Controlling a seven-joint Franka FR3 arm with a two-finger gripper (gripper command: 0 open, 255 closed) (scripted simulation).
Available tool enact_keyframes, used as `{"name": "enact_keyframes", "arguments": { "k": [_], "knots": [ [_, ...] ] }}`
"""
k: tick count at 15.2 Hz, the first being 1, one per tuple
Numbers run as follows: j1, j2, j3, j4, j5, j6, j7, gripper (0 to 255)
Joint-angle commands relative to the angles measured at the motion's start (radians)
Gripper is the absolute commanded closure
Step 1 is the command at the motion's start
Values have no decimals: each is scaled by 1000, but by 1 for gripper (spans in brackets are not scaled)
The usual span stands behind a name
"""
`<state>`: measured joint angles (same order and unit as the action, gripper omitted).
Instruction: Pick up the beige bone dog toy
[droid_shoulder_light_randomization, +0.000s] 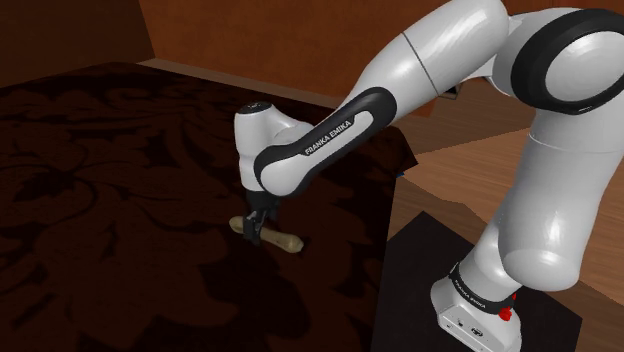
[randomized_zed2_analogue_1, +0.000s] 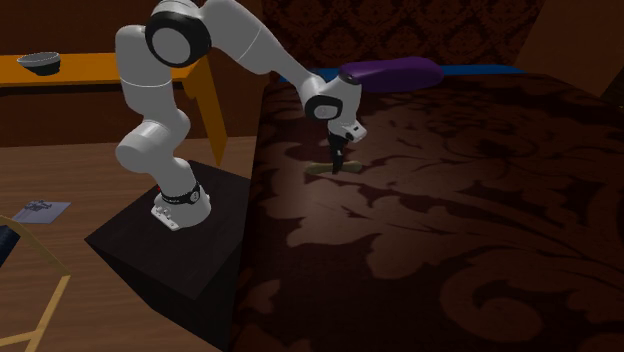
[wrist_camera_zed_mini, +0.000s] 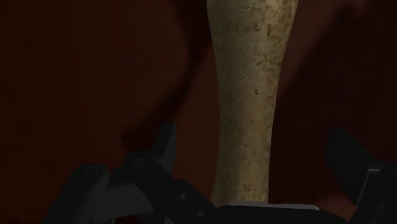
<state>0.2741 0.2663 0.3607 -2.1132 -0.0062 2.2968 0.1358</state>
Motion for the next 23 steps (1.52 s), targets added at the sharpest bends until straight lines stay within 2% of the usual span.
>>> {"name": "enact_keyframes", "arguments": {
  "k": [1, 4, 5, 14, 23],
  "knots": [
    [4, 23, -4, -4, -10, 26, 5, 0],
    [4, 29, -5, -5, -12, 33, 6, 0],
    [4, 28, -5, -5, -12, 32, 5, 255],
    [4, 29, -5, -5, -12, 33, 6, 255],
    [-7, -53, 8, 24, 22, -74, -10, 255]
  ]
}}
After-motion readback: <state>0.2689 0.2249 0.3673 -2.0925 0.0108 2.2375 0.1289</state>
